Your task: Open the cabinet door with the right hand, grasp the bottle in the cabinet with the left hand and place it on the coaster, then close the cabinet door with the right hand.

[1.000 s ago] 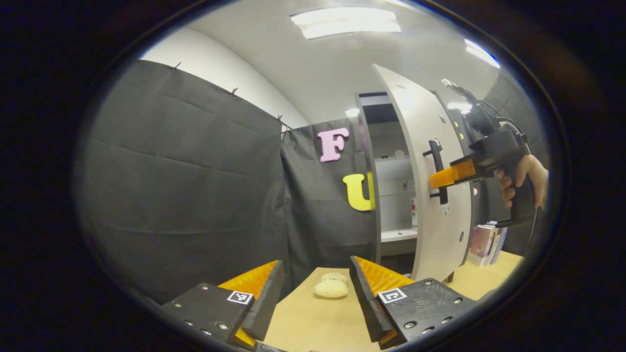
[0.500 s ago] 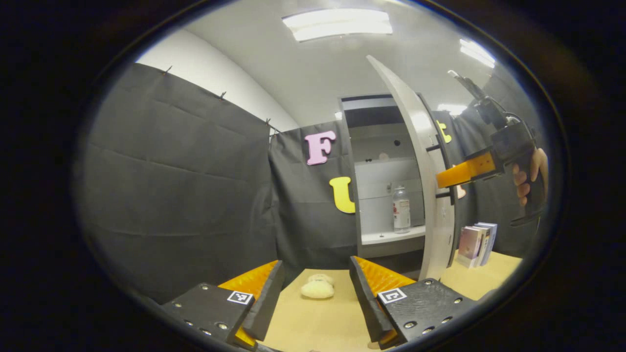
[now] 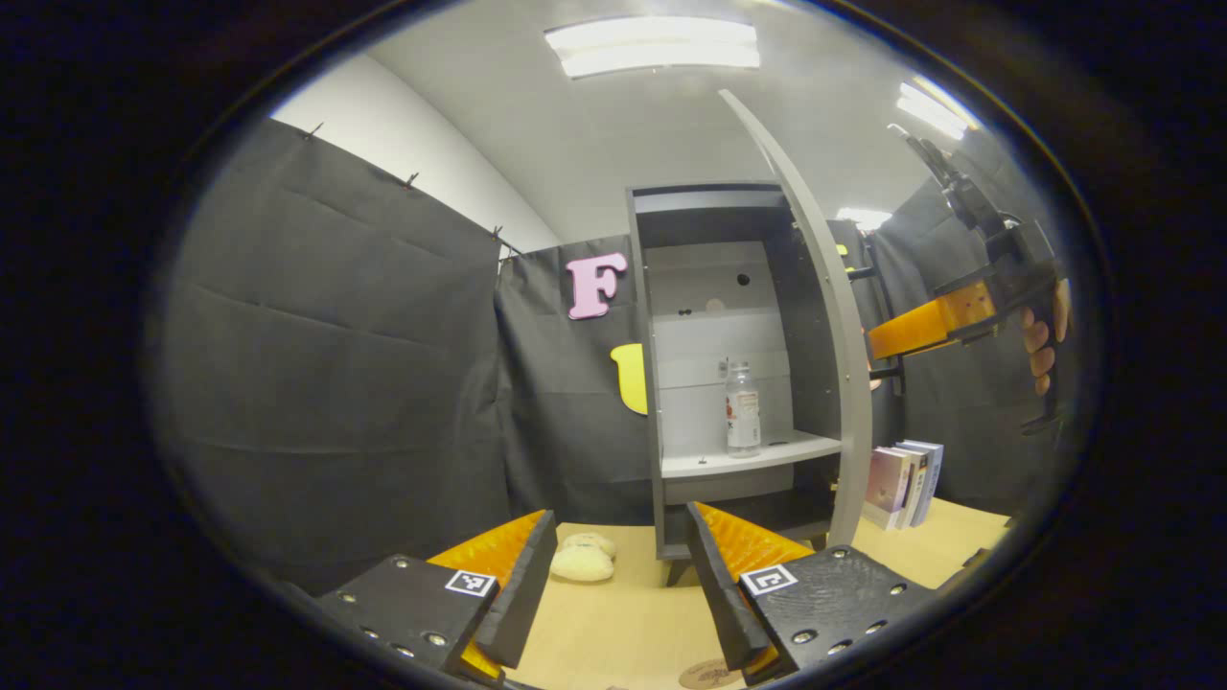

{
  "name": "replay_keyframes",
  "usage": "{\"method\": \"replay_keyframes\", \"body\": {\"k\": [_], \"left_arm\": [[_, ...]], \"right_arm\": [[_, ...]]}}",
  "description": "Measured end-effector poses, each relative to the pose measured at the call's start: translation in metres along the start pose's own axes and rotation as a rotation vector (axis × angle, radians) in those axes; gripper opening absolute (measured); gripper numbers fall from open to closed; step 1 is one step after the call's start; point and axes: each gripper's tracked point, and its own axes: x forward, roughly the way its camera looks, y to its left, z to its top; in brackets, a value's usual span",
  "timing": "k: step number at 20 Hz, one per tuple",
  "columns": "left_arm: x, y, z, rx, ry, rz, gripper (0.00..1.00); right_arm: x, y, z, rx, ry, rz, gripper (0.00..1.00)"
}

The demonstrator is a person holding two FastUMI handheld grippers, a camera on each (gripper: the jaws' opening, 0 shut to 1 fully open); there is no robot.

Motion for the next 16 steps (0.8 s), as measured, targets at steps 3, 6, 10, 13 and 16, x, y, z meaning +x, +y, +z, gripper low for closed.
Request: {"method": "replay_keyframes", "body": {"k": [3,6,10,13,16], "left_arm": [[0.001,-0.004,0.001,0.004,-0.001,-0.018,0.78],[0.002,-0.007,0.001,0.005,-0.007,-0.034,0.77],[0.001,-0.013,0.002,0.01,-0.006,-0.061,0.77],[0.0,-0.019,0.001,0.002,-0.003,-0.074,0.81],[-0.002,-0.02,0.0,0.009,0.005,-0.086,0.73]], "right_arm": [[-0.005,-0.006,0.0,-0.01,0.0,-0.016,0.18],[-0.012,-0.014,0.0,0.003,0.002,-0.039,0.18],[-0.021,-0.025,0.002,0.0,-0.006,-0.079,0.18],[-0.027,-0.038,0.002,-0.002,-0.012,-0.114,0.18],[-0.031,-0.047,0.002,0.008,-0.014,-0.137,0.17]]}}
